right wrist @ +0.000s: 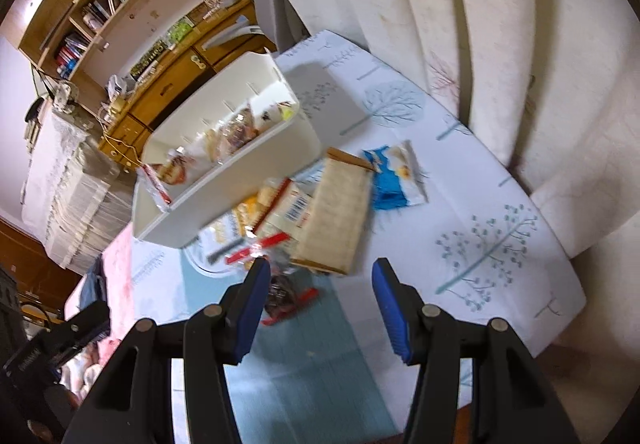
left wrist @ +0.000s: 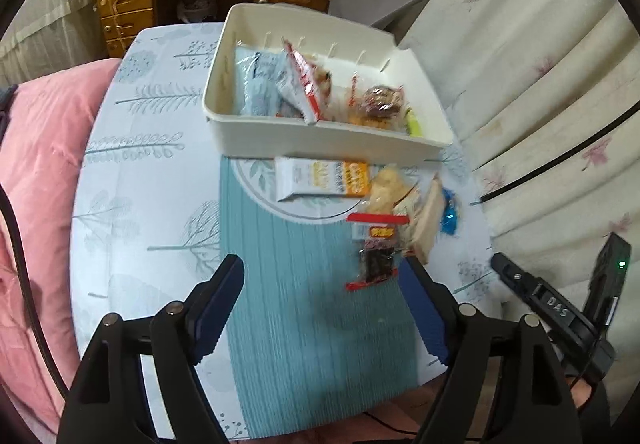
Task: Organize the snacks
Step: 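Move both tools back toward the remaining snacks on the table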
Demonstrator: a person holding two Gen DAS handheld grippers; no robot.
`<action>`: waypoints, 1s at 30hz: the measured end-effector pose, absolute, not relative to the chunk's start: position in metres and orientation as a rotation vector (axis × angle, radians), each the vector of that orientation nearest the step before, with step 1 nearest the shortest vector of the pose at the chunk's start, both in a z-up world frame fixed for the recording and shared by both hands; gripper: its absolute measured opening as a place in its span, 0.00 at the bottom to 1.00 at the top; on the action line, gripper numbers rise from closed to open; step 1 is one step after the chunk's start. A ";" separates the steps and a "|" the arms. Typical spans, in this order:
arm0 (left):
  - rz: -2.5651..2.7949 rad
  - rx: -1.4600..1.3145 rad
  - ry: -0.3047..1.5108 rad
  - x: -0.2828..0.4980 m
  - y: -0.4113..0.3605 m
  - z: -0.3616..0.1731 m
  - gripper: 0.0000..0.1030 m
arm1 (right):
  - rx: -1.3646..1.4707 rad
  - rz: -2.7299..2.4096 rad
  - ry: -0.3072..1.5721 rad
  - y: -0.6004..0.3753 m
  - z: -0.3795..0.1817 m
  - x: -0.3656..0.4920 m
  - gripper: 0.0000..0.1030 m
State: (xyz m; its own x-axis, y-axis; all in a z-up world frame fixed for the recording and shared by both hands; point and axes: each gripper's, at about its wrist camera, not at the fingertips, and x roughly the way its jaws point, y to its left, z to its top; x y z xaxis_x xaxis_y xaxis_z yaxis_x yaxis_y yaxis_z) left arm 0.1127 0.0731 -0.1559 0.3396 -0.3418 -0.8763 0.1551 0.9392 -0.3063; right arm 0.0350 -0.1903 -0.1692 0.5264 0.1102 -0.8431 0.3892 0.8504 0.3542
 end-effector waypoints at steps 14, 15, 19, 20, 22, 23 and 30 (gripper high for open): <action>-0.205 -0.104 1.299 0.111 0.017 -0.195 0.79 | 0.295 -0.064 1.087 -0.225 -0.192 0.067 0.52; -0.193 -0.118 1.308 0.112 0.012 -0.200 0.79 | 0.284 -0.048 1.097 -0.227 -0.194 0.071 0.52; -0.146 -0.164 1.331 0.115 0.000 -0.214 0.79 | 0.215 0.029 1.128 -0.235 -0.198 0.088 0.52; -0.131 -0.173 1.335 0.116 -0.004 -0.219 0.79 | 0.201 0.045 1.133 -0.237 -0.199 0.091 0.52; -0.105 -0.186 1.341 0.118 -0.011 -0.227 0.79 | 0.164 0.082 1.144 -0.242 -0.201 0.099 0.52; -0.095 -0.193 1.344 0.118 -0.014 -0.231 0.79 | 0.145 0.101 1.148 -0.245 -0.202 0.103 0.52; -0.015 -0.267 1.350 0.123 -0.037 -0.257 0.79 | 0.003 0.215 1.162 -0.252 -0.213 0.120 0.52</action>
State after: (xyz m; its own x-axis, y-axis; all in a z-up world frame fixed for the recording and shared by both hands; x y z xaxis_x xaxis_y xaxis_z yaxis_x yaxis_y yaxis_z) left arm 0.1226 -0.0369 -0.2573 0.2234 -0.1644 -0.9608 -0.1426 0.9696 -0.1990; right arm 0.1198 -0.2523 -0.2125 0.3790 0.1700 -0.9097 -0.1671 0.9794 0.1134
